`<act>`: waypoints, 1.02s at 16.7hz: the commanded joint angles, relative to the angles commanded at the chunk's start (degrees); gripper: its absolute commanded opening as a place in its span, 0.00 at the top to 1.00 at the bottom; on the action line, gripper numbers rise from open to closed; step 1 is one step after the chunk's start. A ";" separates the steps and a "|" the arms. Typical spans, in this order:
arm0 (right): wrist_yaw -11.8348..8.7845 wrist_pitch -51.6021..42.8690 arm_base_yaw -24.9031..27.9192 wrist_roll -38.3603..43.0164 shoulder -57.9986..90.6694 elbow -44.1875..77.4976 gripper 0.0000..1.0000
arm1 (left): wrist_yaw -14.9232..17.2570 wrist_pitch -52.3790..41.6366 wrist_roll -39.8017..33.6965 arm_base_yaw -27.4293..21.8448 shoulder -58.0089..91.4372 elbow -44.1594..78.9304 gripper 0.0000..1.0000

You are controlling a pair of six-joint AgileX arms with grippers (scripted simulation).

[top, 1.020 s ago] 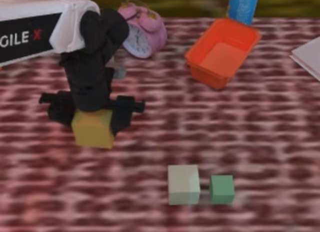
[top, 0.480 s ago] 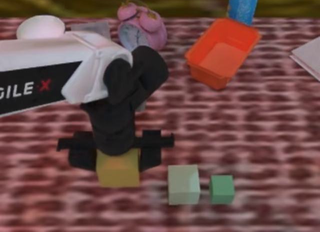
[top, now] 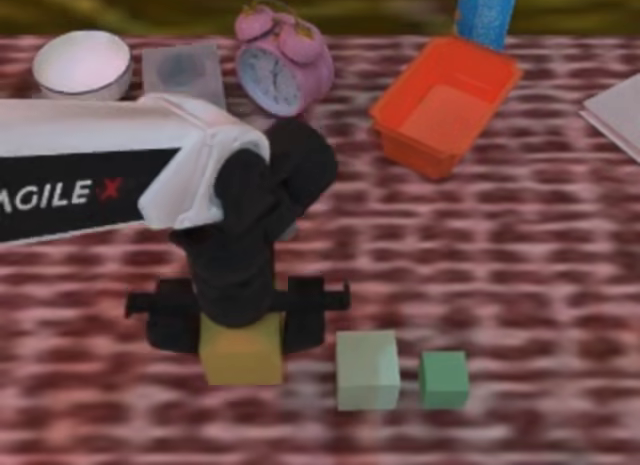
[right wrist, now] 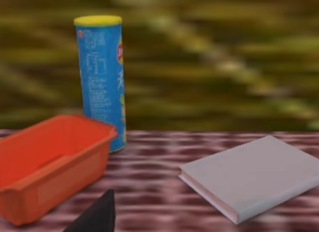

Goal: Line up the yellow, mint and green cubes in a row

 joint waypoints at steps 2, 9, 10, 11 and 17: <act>0.00 0.00 0.00 0.00 0.00 0.00 0.00 | 0.08 4.49 0.06 0.02 1.88 -2.49 1.00; 0.00 0.00 0.00 0.00 0.00 0.00 0.00 | 0.03 9.48 -0.01 0.10 4.11 -5.26 1.00; 0.00 0.00 0.00 0.00 0.00 0.00 0.00 | 0.03 9.48 -0.01 0.10 4.11 -5.26 0.92; 0.00 0.00 0.00 0.00 0.00 0.00 0.00 | 0.03 9.48 -0.01 0.10 4.11 -5.26 0.85; 0.00 0.00 0.00 0.00 0.00 0.00 0.00 | 0.03 9.48 -0.01 0.10 4.11 -5.26 0.40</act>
